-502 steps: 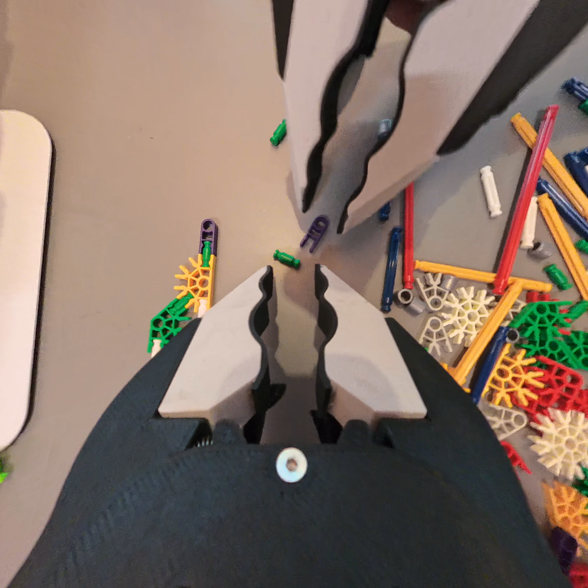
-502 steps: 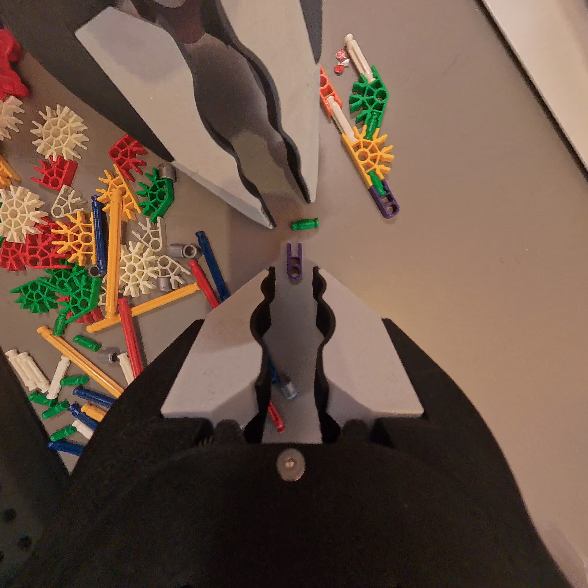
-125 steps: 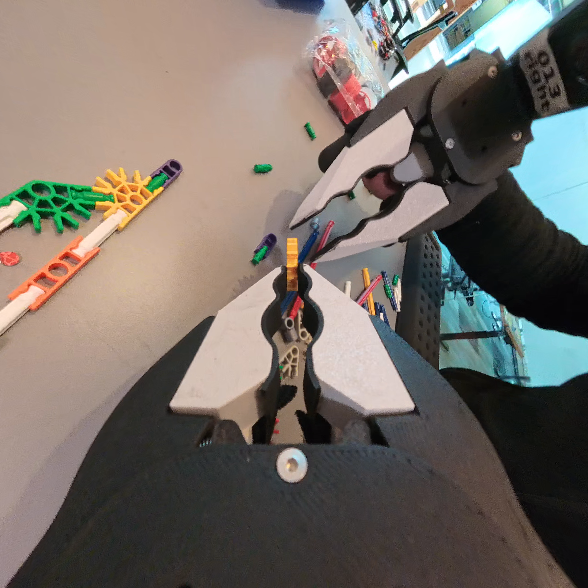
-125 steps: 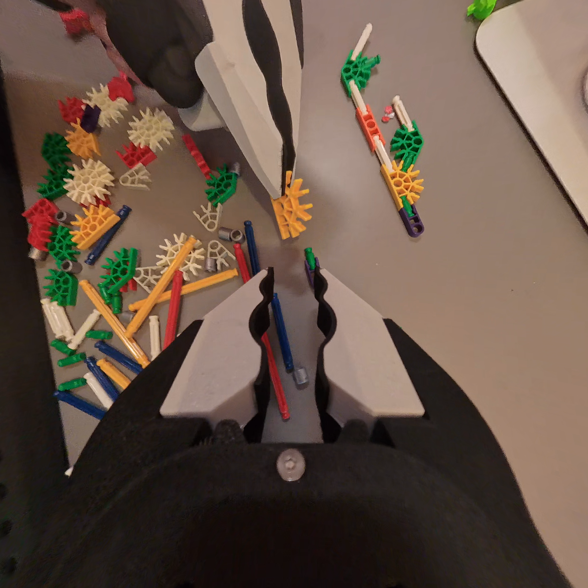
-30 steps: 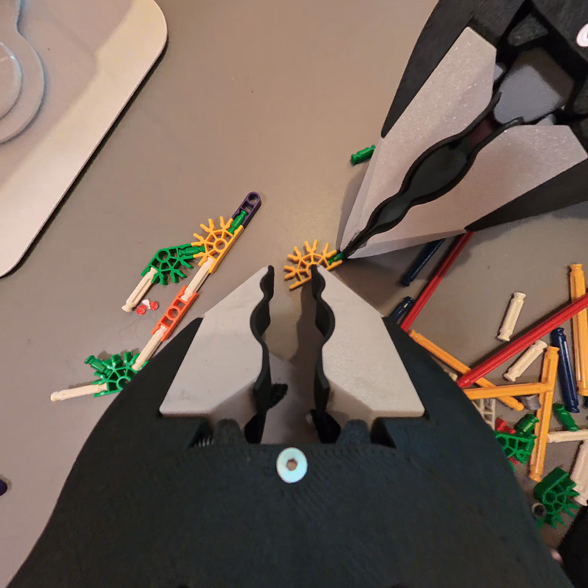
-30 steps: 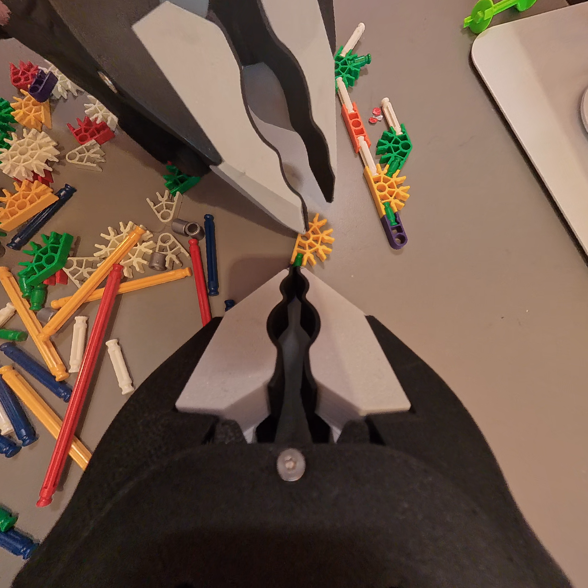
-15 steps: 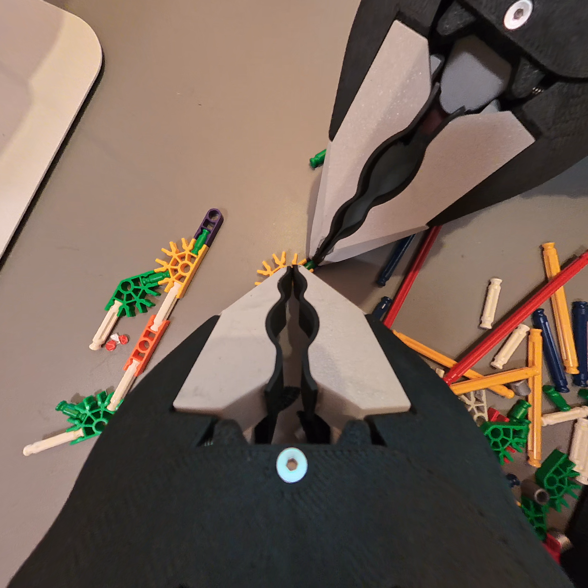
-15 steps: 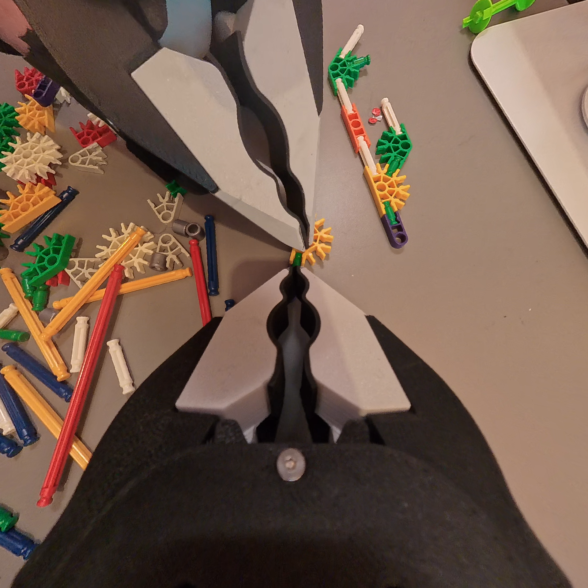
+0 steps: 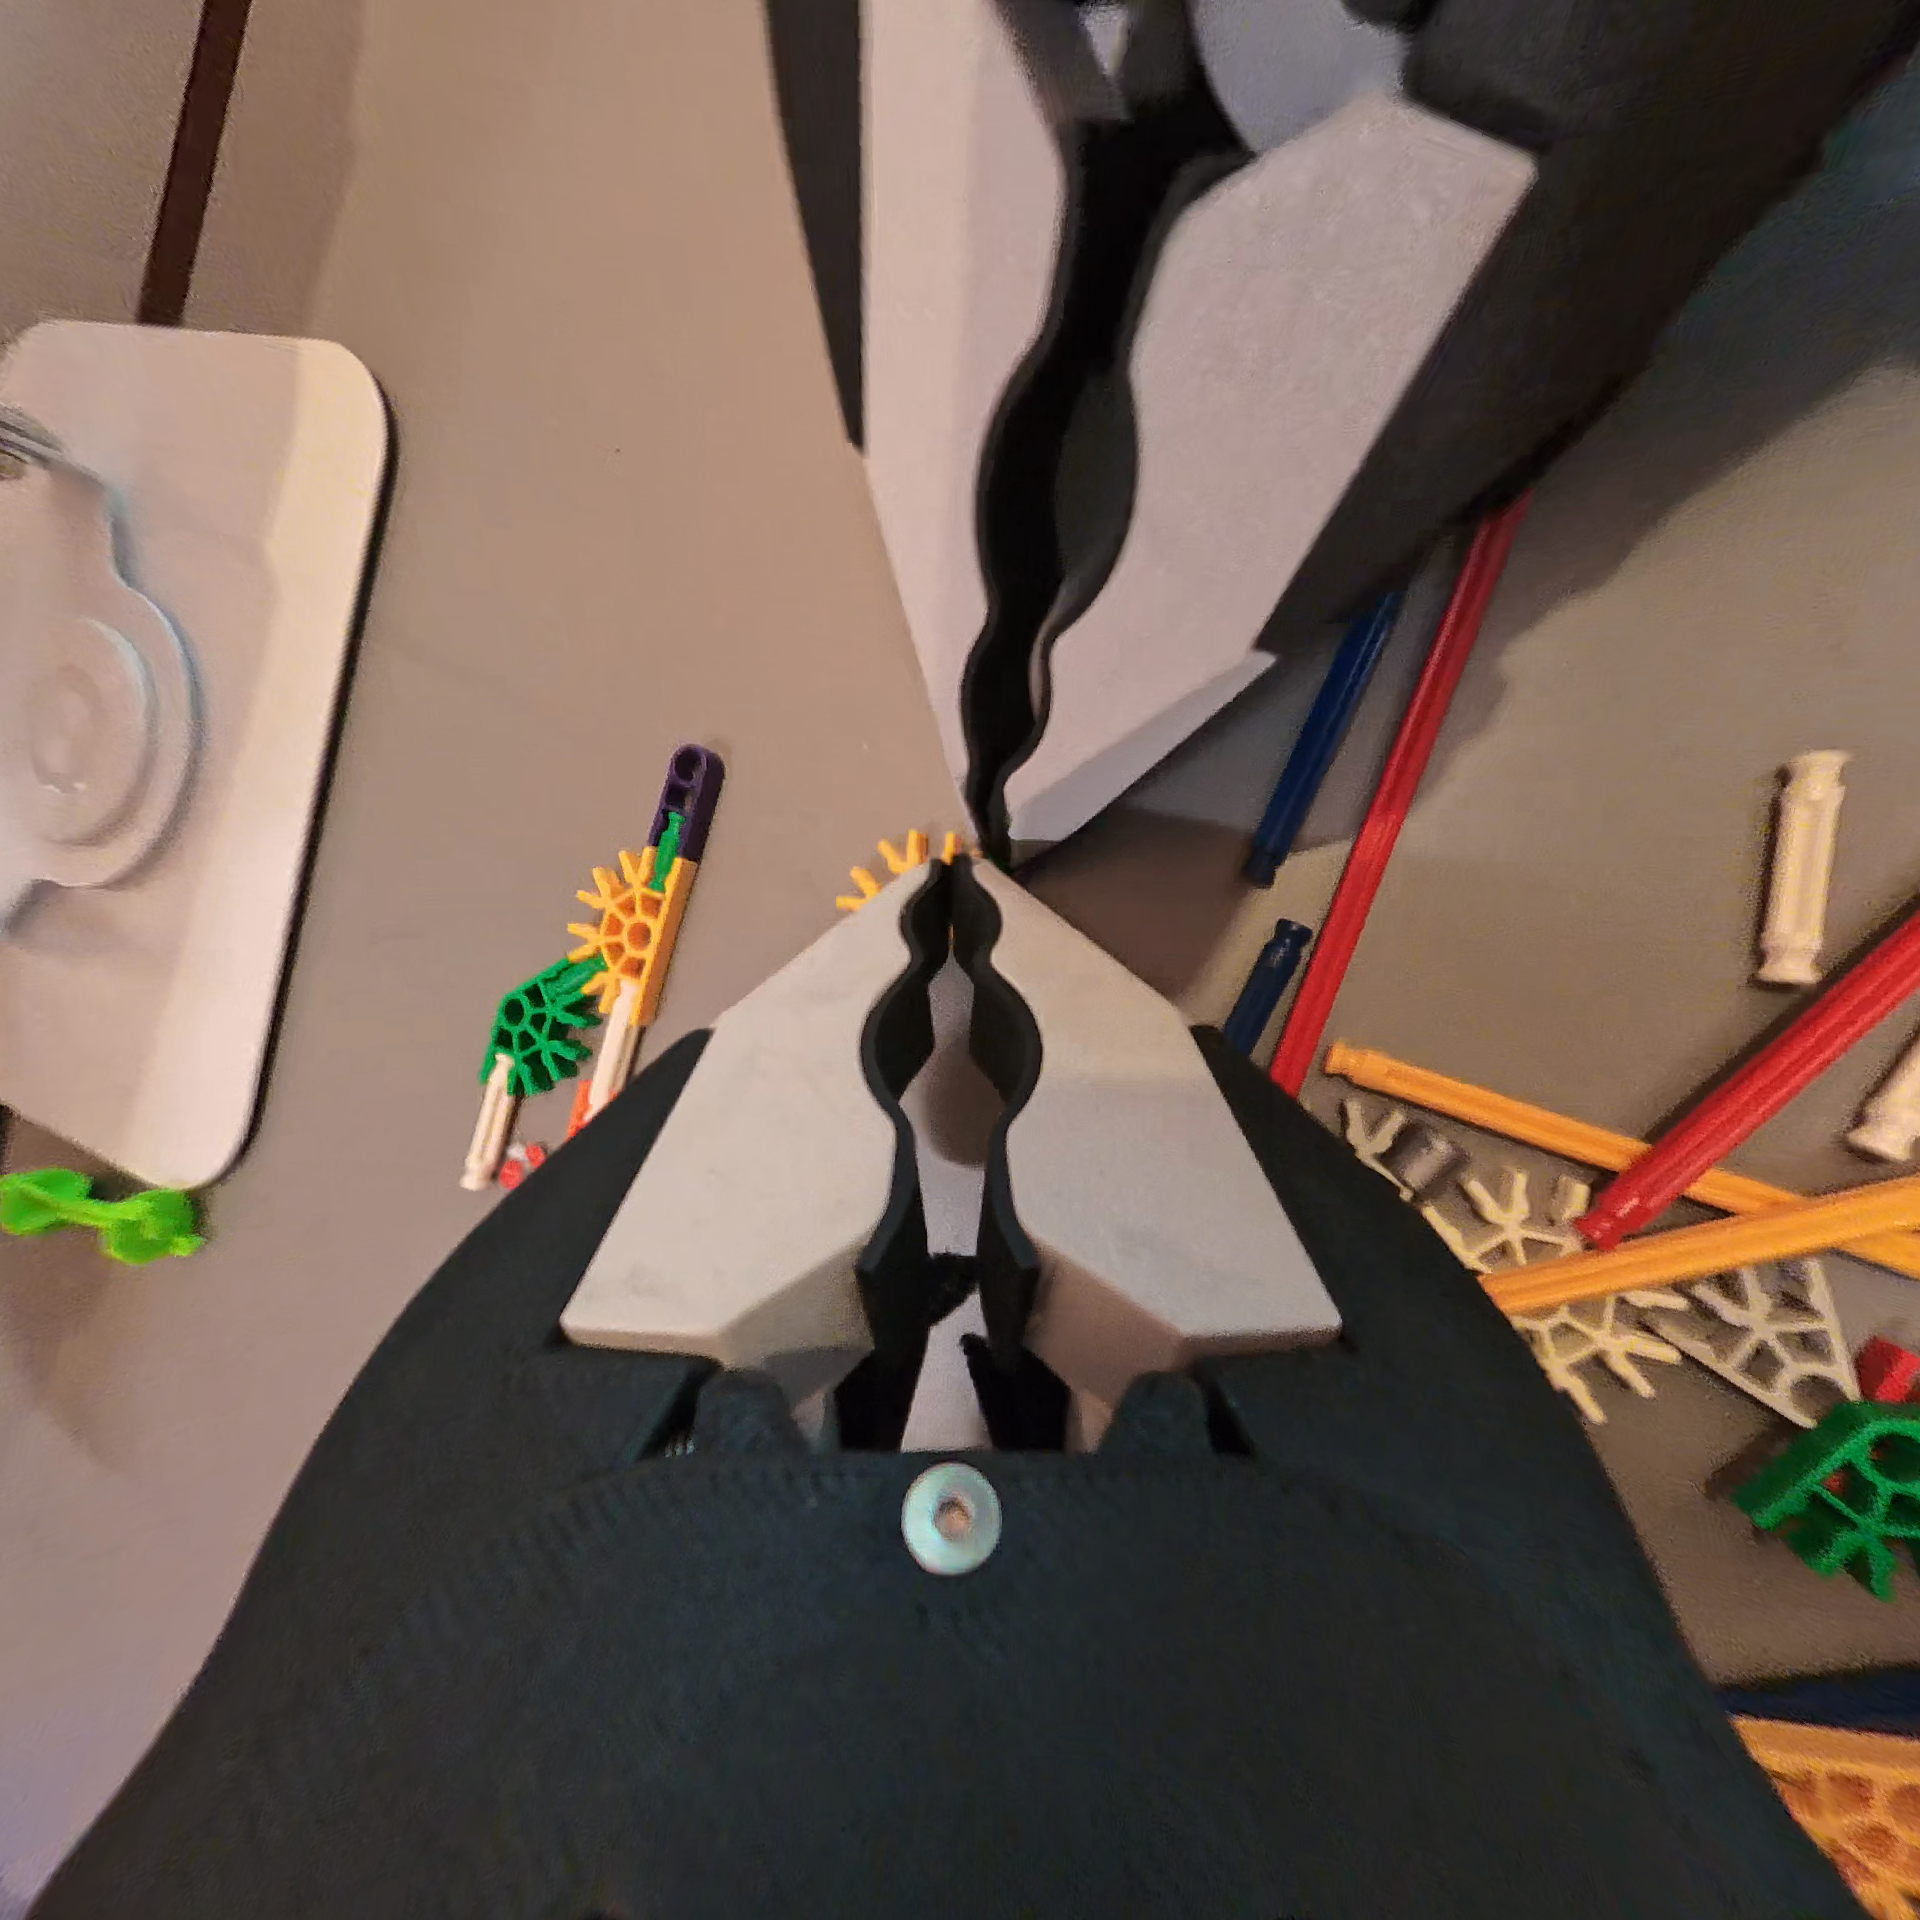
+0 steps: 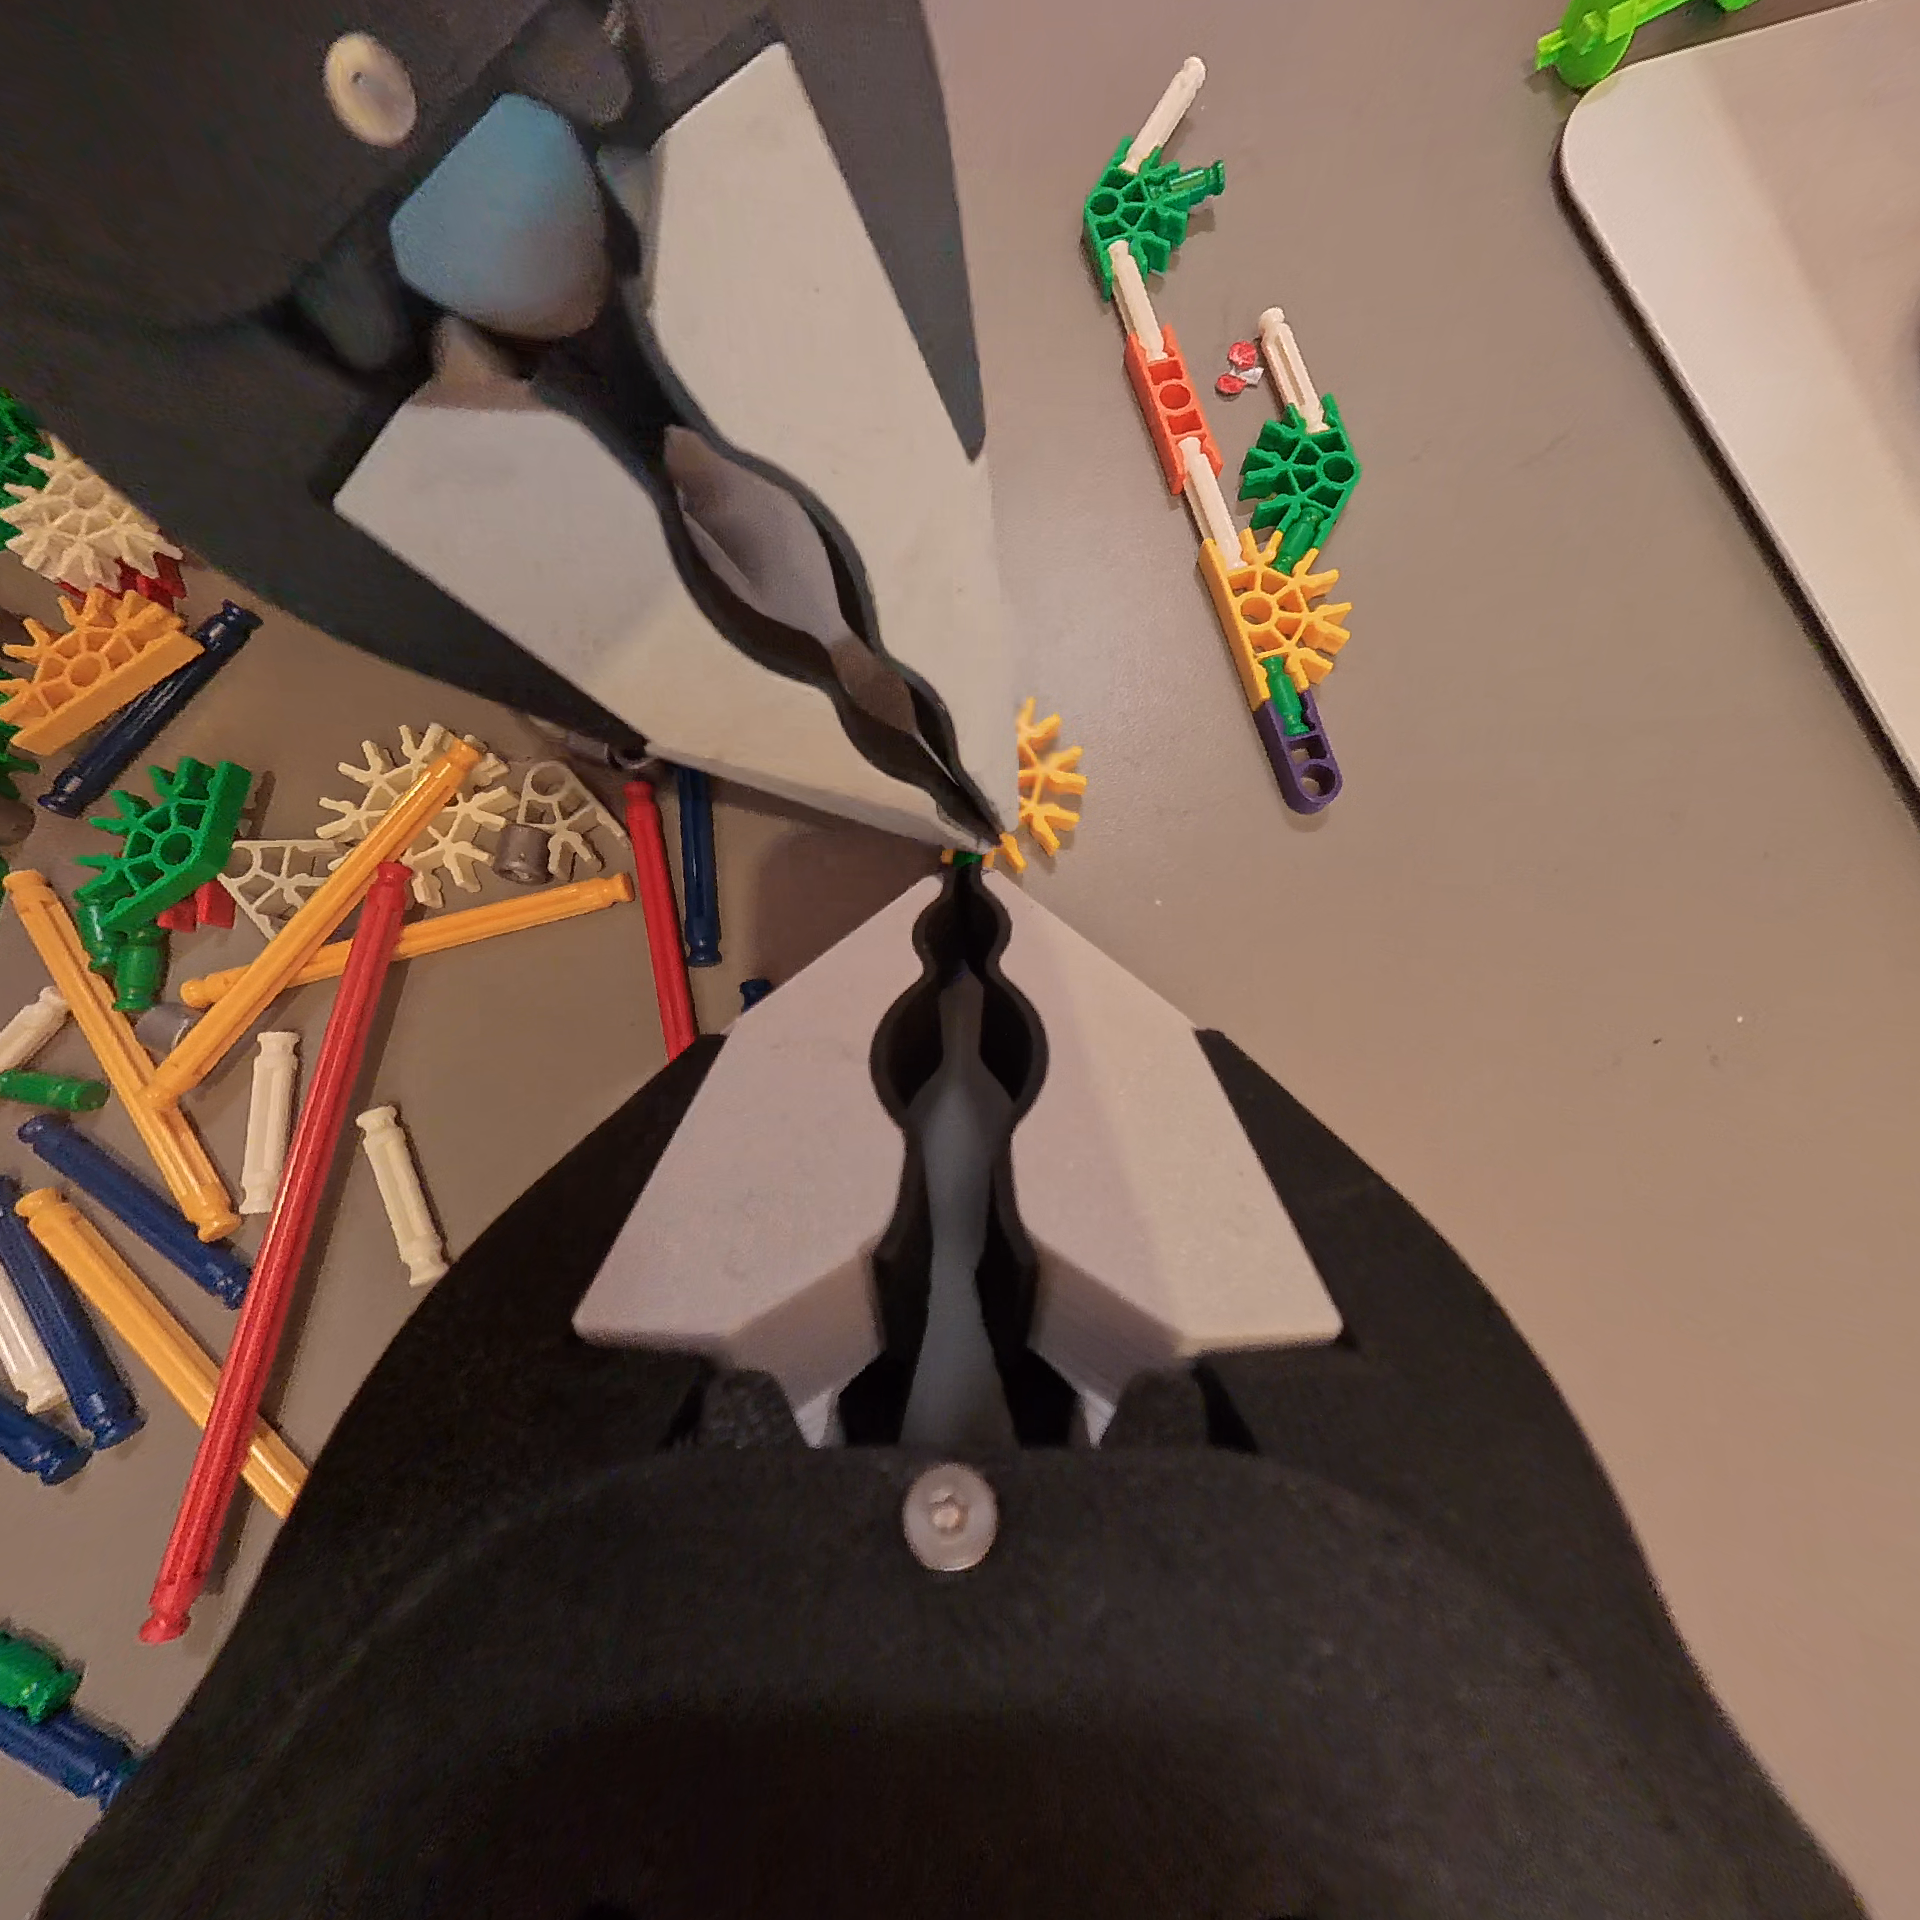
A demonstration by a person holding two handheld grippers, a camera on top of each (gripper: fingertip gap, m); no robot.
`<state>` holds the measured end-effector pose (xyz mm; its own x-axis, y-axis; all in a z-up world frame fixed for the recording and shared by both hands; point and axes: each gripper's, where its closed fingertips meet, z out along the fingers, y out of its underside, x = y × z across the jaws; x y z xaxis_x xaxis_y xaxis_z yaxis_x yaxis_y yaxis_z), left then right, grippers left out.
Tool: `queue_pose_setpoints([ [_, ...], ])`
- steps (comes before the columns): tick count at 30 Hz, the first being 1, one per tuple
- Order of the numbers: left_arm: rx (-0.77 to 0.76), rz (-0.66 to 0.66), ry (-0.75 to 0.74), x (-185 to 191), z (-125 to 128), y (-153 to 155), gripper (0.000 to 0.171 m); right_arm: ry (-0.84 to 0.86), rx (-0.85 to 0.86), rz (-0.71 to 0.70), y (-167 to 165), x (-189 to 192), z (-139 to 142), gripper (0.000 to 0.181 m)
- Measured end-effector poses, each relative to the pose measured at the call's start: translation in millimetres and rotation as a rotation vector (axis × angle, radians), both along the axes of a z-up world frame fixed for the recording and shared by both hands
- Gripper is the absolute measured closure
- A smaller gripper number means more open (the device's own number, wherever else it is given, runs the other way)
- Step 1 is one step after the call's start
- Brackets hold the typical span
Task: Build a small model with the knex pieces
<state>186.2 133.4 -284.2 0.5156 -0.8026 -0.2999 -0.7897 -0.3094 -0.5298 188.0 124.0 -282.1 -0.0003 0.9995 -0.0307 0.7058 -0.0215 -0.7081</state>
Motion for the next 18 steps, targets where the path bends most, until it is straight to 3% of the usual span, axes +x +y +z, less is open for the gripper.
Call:
queue_pose_setpoints([
  [2,0.055,-0.021,0.020,1,0,0,0.171,0.002,0.000,-0.001,0,0,0,0.181],
  [9,-0.033,0.052,-0.025,1,1,-7,0.171,-0.034,-0.022,-0.014,-3,4,1,0.181],
  [16,-0.122,0.175,-0.241,-17,19,-14,0.153,-0.048,-0.028,-0.066,-7,14,14,0.171],
  [18,-0.167,0.185,-0.276,-28,22,-19,0.155,-0.058,-0.021,-0.080,-8,12,16,0.169],
])
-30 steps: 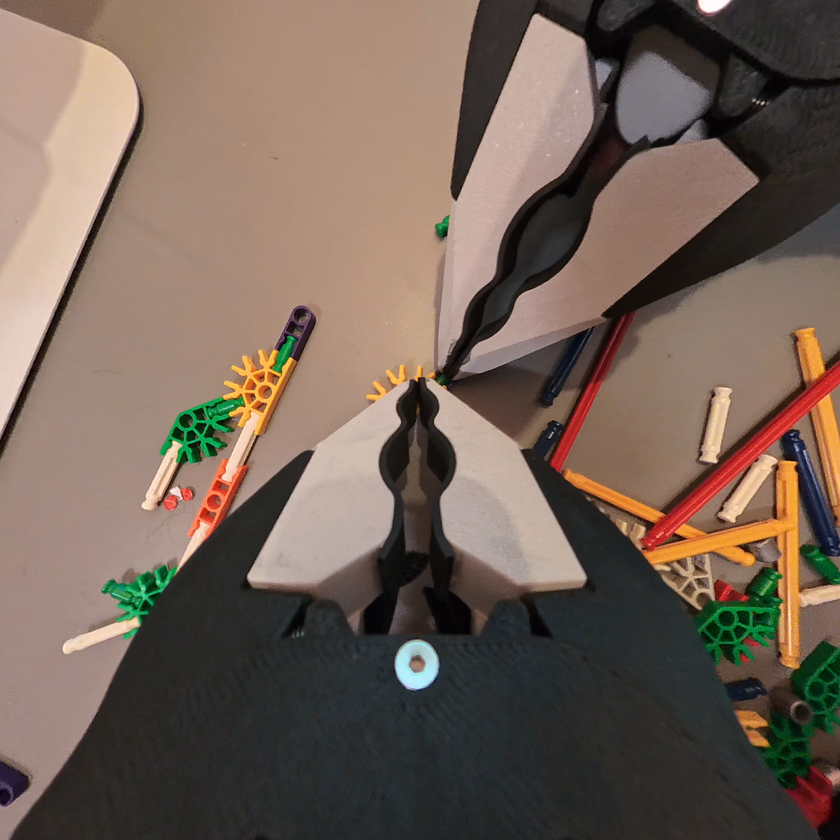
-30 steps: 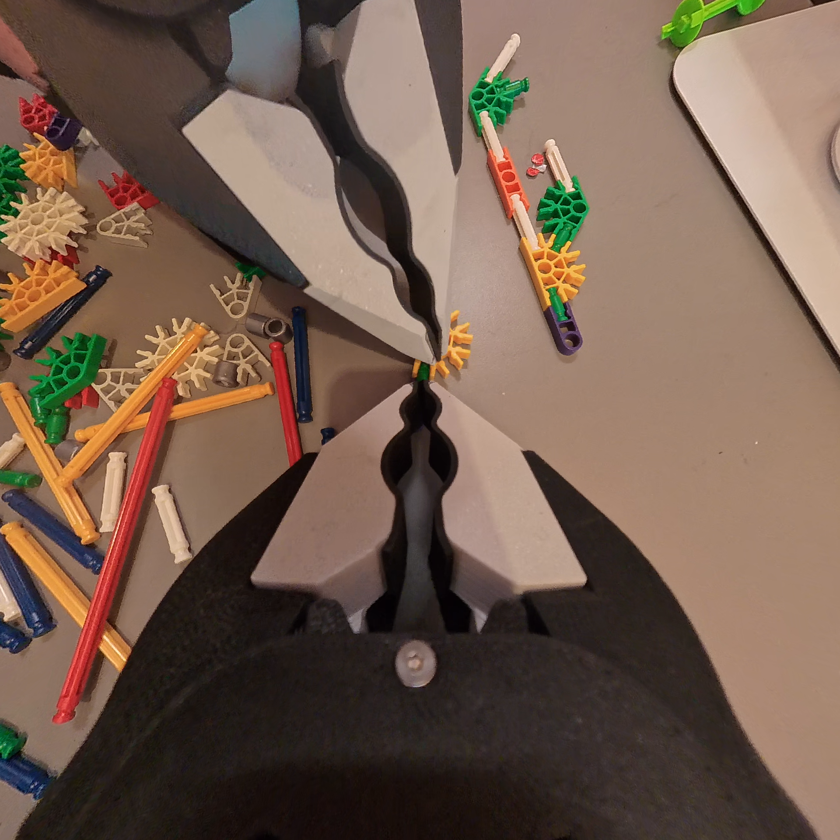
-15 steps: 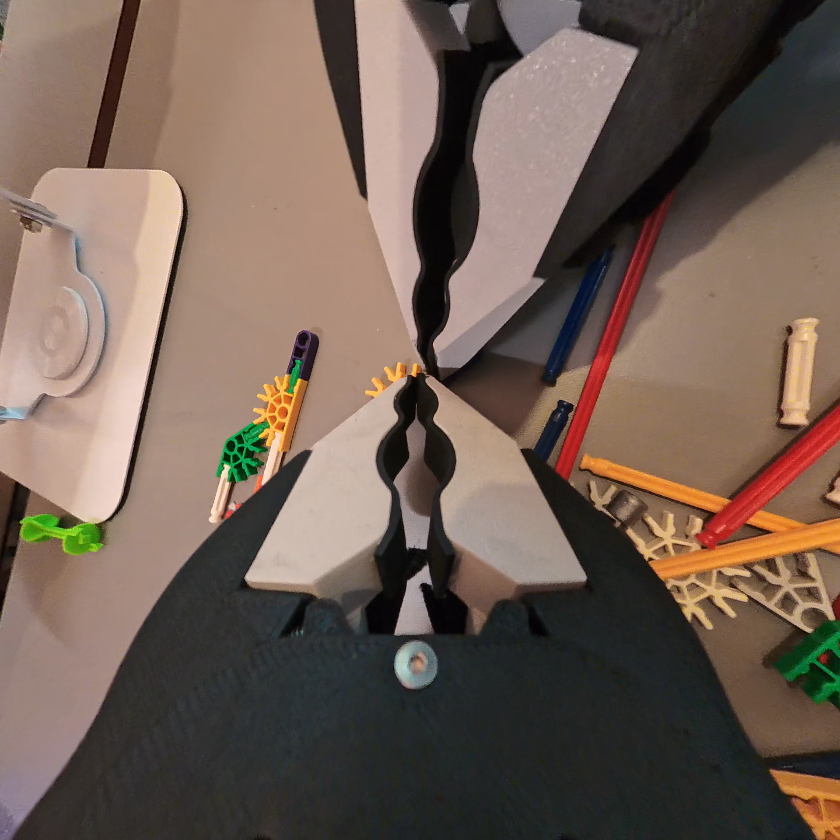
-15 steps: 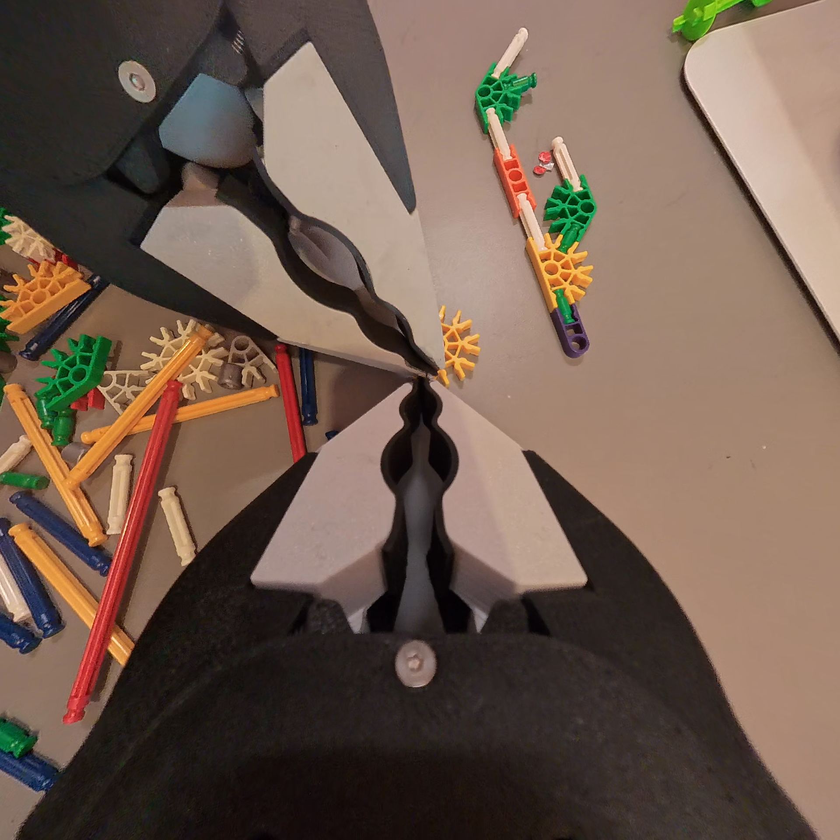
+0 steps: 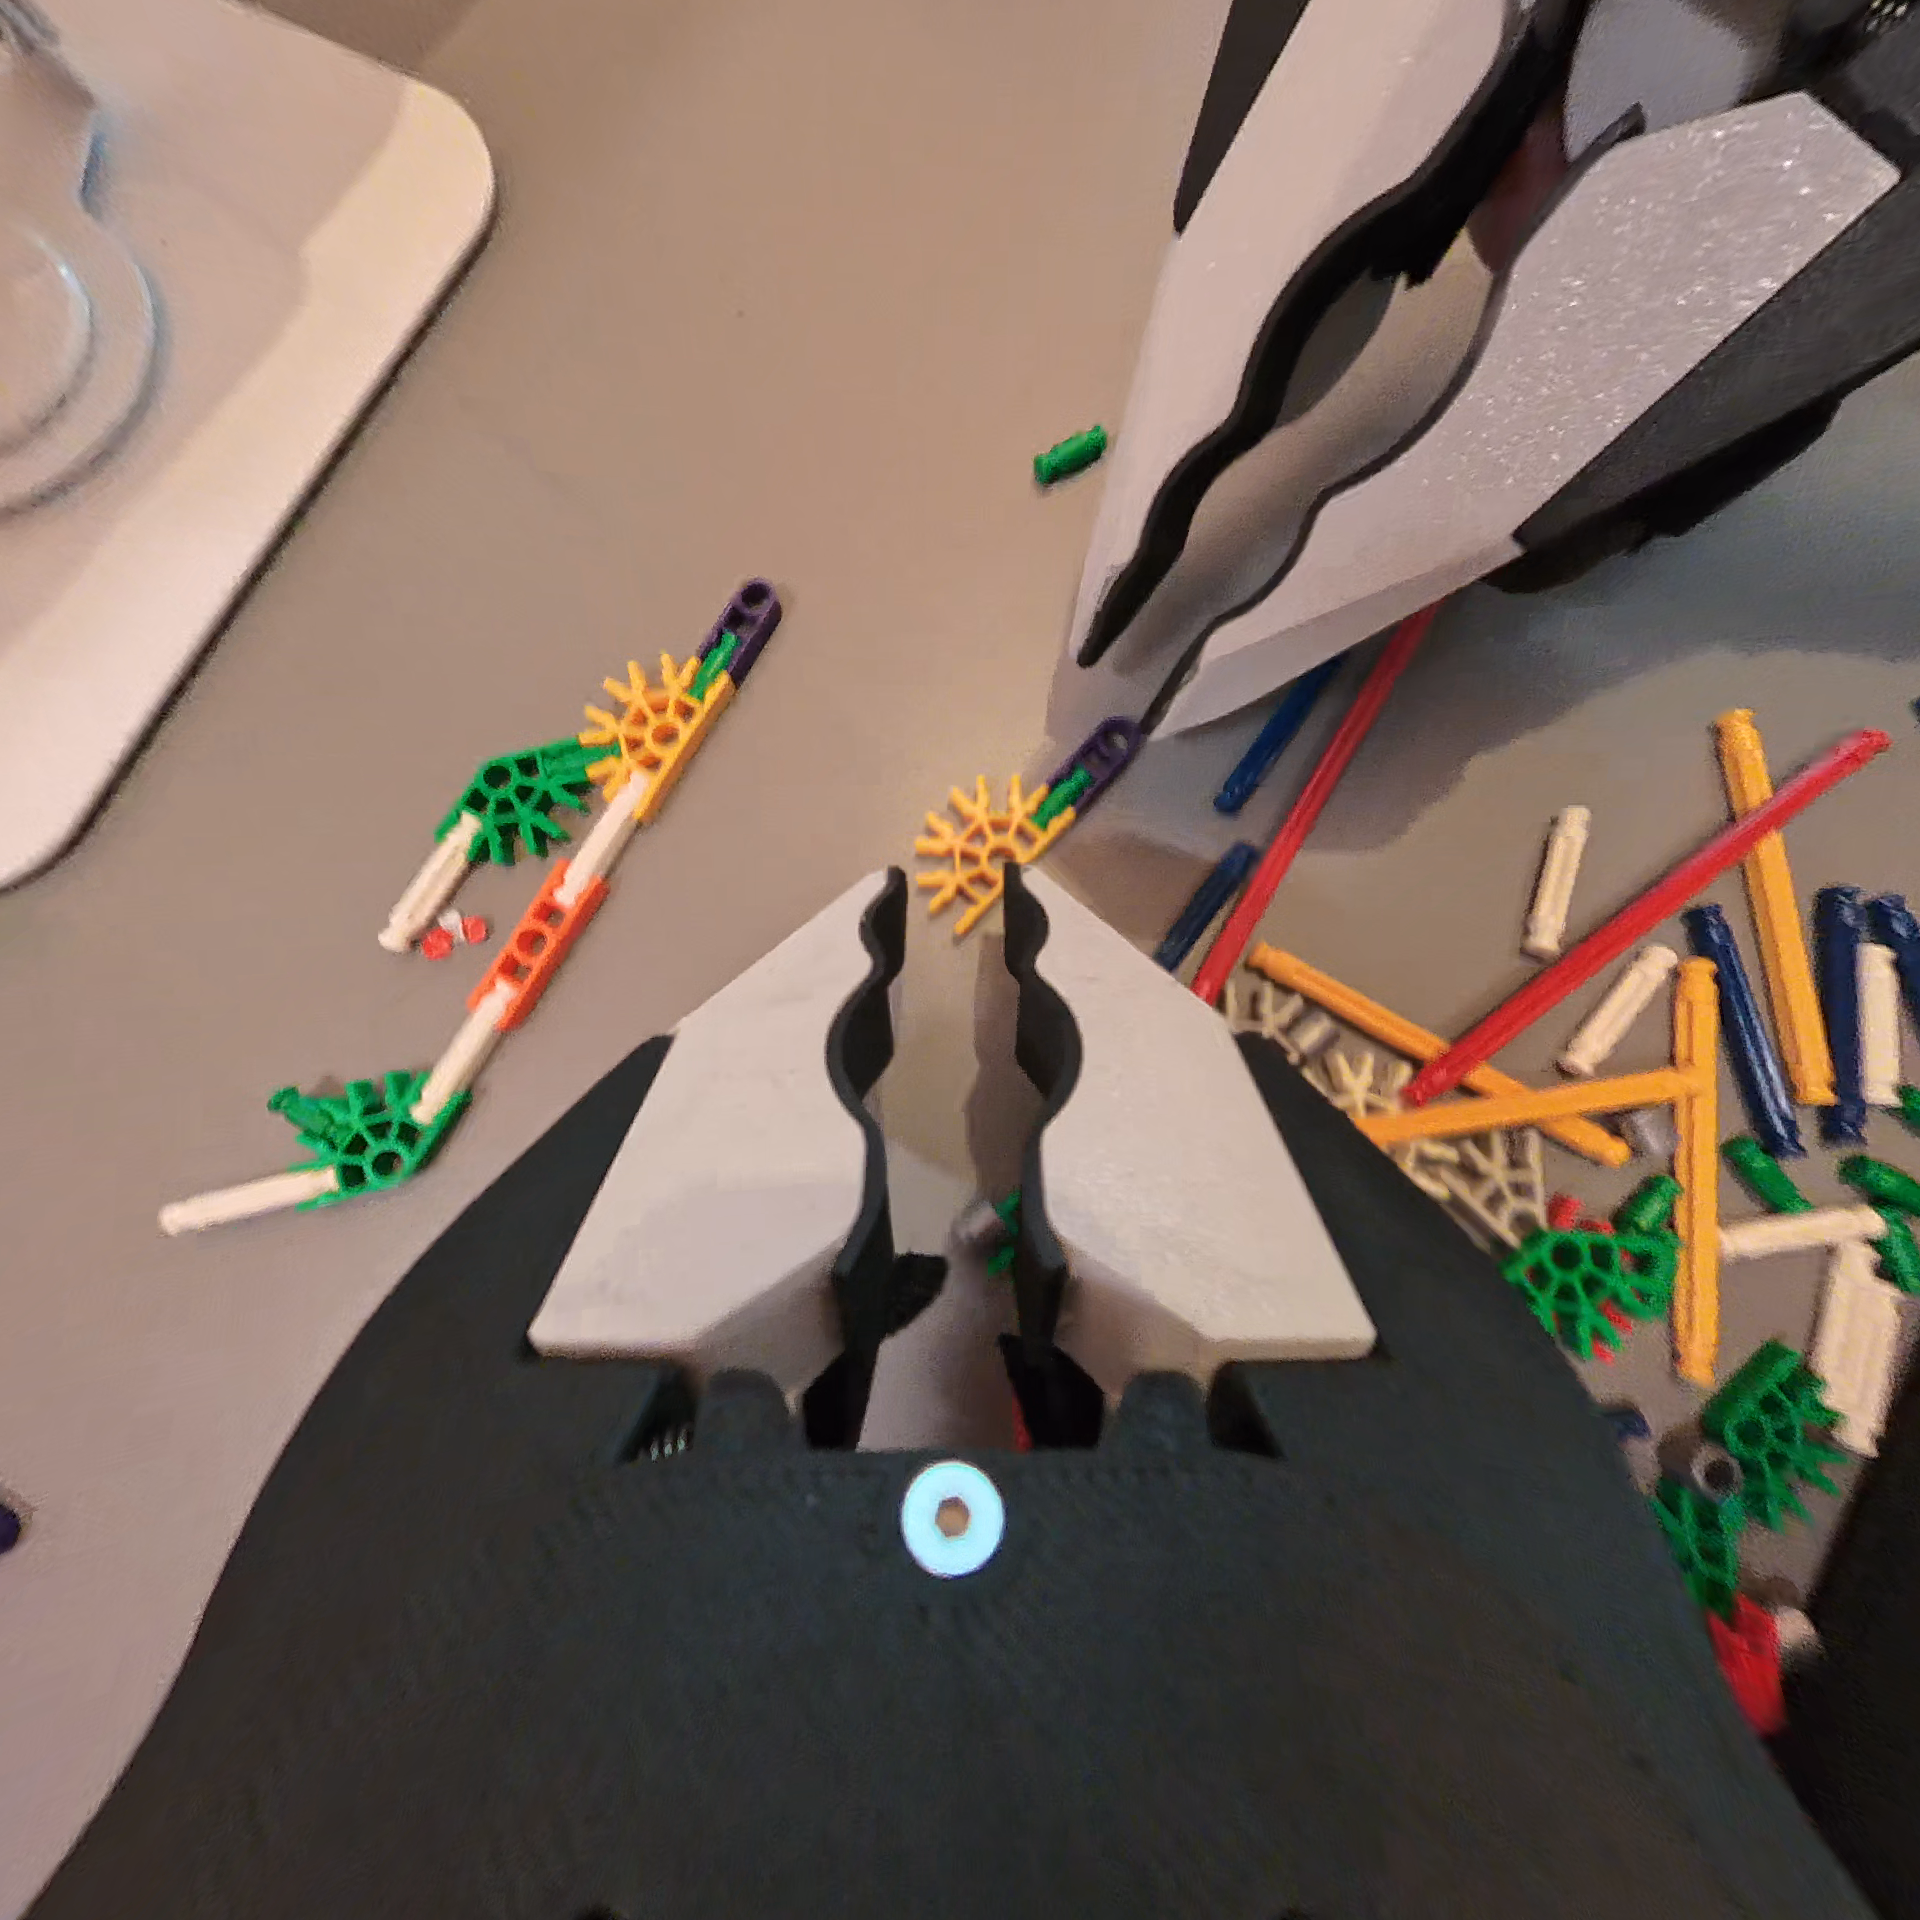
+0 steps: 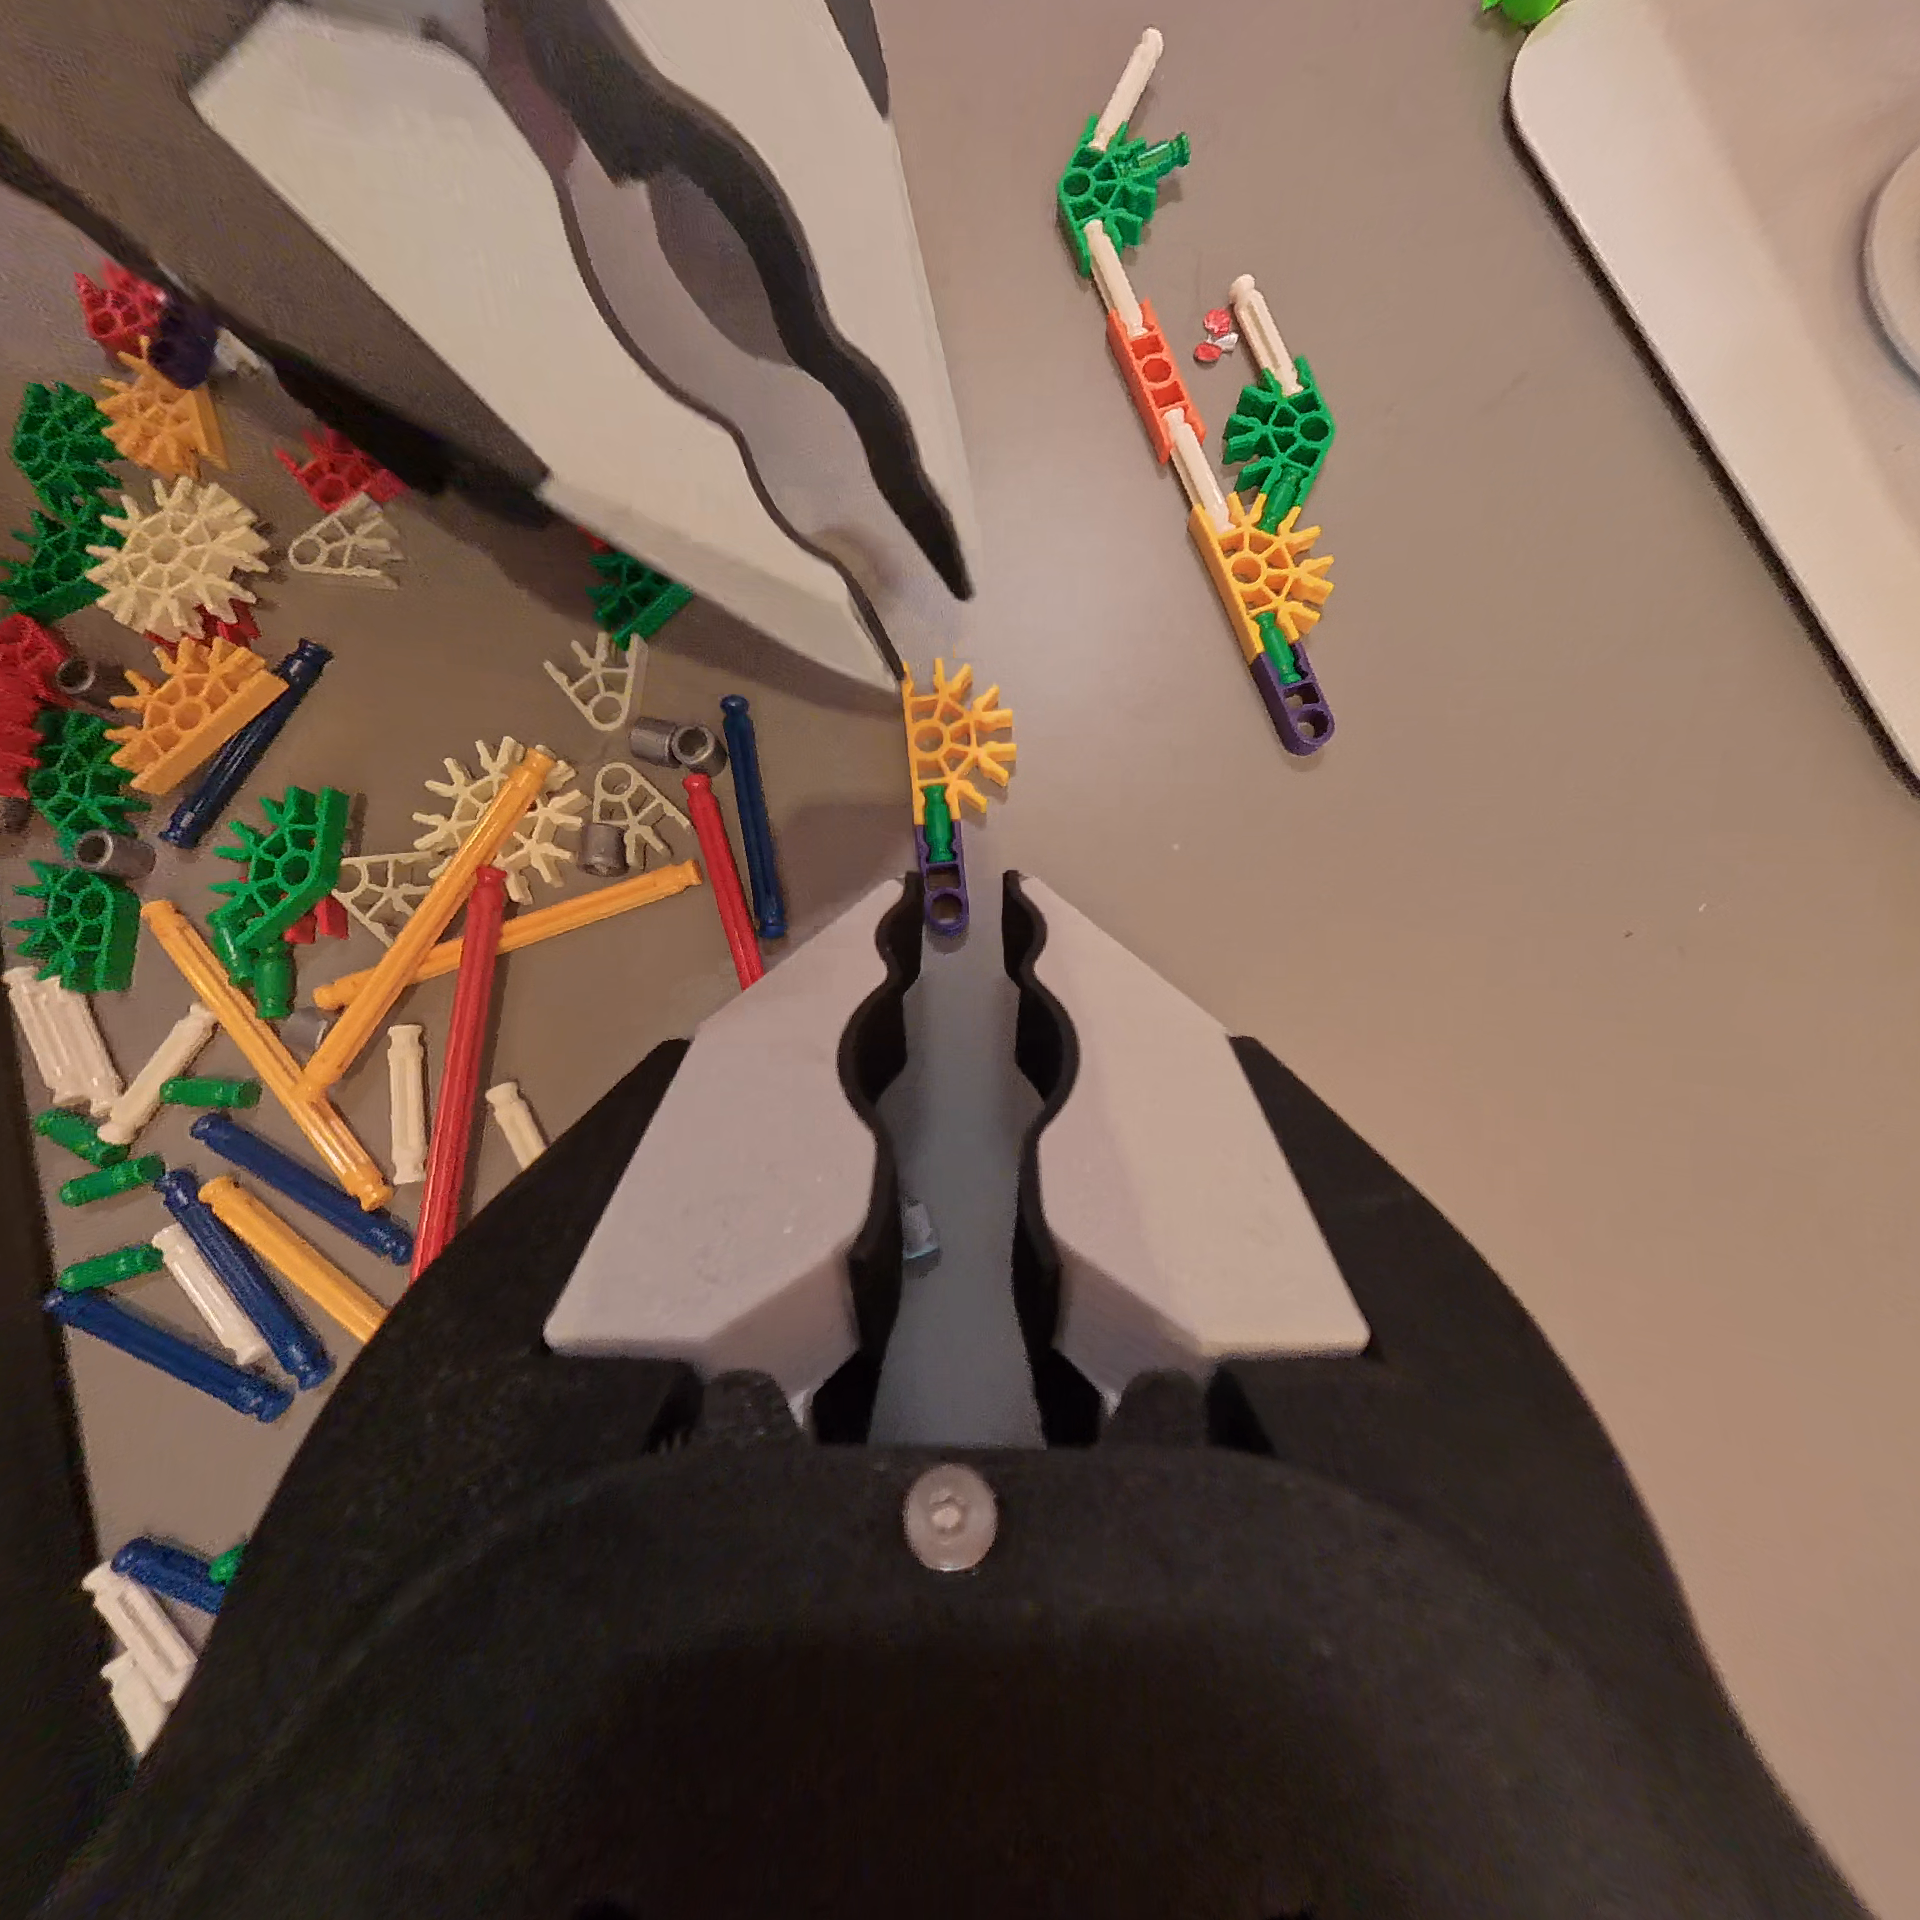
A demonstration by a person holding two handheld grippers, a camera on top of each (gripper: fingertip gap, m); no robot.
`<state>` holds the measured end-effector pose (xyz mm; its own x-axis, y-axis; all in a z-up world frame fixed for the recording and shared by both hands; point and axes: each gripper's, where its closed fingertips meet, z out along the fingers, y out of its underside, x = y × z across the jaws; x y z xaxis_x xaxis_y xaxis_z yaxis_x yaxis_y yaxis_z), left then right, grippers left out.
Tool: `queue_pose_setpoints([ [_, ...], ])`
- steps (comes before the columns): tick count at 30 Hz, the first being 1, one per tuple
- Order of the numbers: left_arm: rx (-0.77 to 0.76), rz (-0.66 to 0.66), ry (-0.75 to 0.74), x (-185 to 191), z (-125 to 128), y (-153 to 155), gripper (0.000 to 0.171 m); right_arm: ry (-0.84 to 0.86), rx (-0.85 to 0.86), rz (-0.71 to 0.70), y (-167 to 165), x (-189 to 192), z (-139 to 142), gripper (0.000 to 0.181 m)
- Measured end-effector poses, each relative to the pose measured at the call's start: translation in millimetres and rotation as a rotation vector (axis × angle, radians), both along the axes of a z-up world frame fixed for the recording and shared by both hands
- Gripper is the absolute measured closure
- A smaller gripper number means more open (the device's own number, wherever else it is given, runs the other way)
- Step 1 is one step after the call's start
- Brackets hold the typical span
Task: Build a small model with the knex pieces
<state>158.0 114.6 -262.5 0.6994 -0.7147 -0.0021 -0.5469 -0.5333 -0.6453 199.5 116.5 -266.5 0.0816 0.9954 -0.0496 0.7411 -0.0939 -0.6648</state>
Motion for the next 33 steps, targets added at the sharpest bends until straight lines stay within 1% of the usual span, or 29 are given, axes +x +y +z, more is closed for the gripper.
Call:
queue_pose_setpoints([
  [1,-0.041,0.004,-0.004,-6,-3,-5,0.155,-0.010,-0.004,-0.001,-1,-2,-1,0.166],
  [4,-0.058,0.009,-0.019,-21,-3,-17,0.153,-0.070,0.020,-0.011,1,-3,-8,0.164],
  [6,-0.072,0.008,-0.008,-28,-7,-24,0.152,-0.086,0.011,-0.034,-1,0,-4,0.161],
  [8,-0.076,0.006,-0.029,-29,-10,-30,0.153,-0.032,-0.027,-0.028,-15,-2,7,0.169],
  [10,-0.081,-0.012,-0.029,-27,-14,-35,0.155,-0.019,-0.069,-0.023,-28,-3,5,0.177],
  [13,-0.099,-0.049,-0.035,-18,-21,-42,0.159,-0.099,-0.063,-0.034,-36,-1,-18,0.180],
  [14,-0.102,-0.060,-0.030,-16,-24,-45,0.160,-0.104,-0.067,-0.034,-39,-2,-21,0.180],
  [18,-0.093,-0.112,-0.042,-3,-25,-58,0.169,-0.085,-0.092,-0.034,-53,-3,-22,0.181],
  [21,-0.111,-0.147,-0.055,6,-26,-71,0.171,-0.082,-0.106,-0.019,-65,-2,-21,0.181],
  [24,-0.148,-0.185,-0.075,12,-25,-89,0.171,-0.099,-0.108,0.020,-80,2,-22,0.181],
  [26,-0.165,-0.194,-0.080,13,-25,-99,0.170,-0.110,-0.123,0.022,-86,5,-21,0.181],
  [28,-0.146,-0.166,-0.072,3,-22,-99,0.164,-0.101,-0.117,-0.003,-86,9,-17,0.179],
  [30,-0.137,-0.133,-0.103,-8,-13,-96,0.160,-0.076,-0.115,-0.030,-87,16,-6,0.174],
  [33,-0.141,-0.151,-0.078,-20,-11,-101,0.159,-0.042,-0.119,-0.067,-92,31,11,0.175],
])
